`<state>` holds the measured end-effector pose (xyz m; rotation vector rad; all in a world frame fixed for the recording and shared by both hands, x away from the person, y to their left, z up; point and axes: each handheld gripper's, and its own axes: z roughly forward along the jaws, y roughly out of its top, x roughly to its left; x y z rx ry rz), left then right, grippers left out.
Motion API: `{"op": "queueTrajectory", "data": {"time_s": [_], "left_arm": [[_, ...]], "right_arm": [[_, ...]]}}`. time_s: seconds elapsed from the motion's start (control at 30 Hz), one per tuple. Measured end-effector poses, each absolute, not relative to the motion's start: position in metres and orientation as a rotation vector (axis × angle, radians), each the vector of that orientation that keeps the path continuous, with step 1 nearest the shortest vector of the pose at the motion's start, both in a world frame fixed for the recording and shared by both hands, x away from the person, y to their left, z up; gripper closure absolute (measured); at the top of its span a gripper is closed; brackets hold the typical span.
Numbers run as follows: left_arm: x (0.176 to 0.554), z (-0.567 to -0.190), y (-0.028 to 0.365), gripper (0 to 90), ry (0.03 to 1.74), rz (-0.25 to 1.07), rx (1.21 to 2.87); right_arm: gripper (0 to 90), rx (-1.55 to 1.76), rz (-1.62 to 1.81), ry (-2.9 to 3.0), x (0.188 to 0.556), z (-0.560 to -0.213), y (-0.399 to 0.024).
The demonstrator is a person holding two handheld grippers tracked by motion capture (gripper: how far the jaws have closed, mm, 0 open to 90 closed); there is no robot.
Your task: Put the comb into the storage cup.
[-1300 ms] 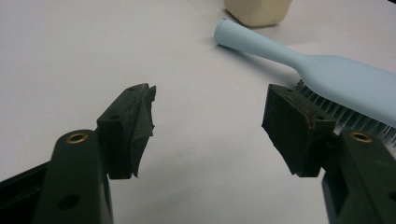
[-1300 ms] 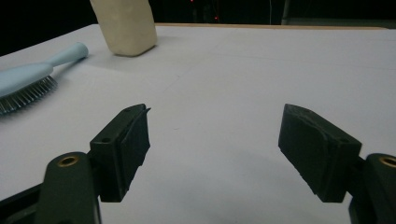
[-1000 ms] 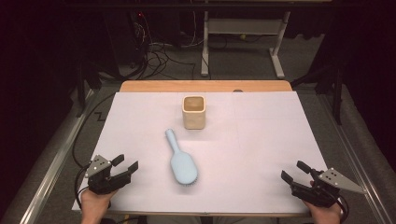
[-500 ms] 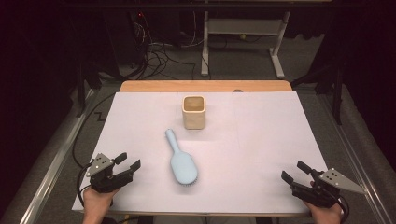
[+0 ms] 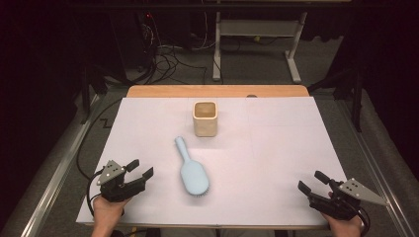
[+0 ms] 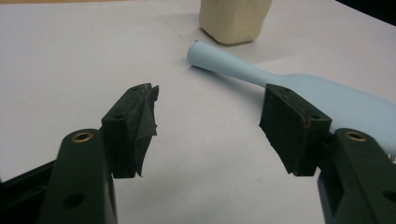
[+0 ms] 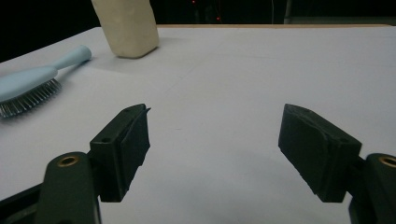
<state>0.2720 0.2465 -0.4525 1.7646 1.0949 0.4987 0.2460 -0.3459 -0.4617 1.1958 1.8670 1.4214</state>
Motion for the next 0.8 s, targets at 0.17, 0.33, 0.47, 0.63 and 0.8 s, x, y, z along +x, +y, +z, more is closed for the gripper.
{"op": "queueTrajectory", "data": {"time_s": [0.17,0.33,0.47,0.63,0.8], "left_arm": [[0.275,-0.451,0.241,35.8,1.09,0.492,1.766],[0.276,-0.45,0.237,35.4,1.079,0.507,1.74],[0.276,-0.448,0.234,35.3,1.076,0.501,1.723],[0.277,-0.447,0.231,35.5,1.058,0.509,1.726],[0.279,-0.444,0.226,35.6,1.037,0.498,1.725]], "right_arm": [[25.6,1.185,1.424,1.871,0.245,-0.462,-0.345],[25.6,1.184,1.426,1.874,0.246,-0.462,-0.345],[25.7,1.184,1.423,1.874,0.246,-0.462,-0.345],[25.7,1.187,1.417,1.875,0.246,-0.462,-0.345],[25.7,1.189,1.418,1.869,0.245,-0.462,-0.346]]}}
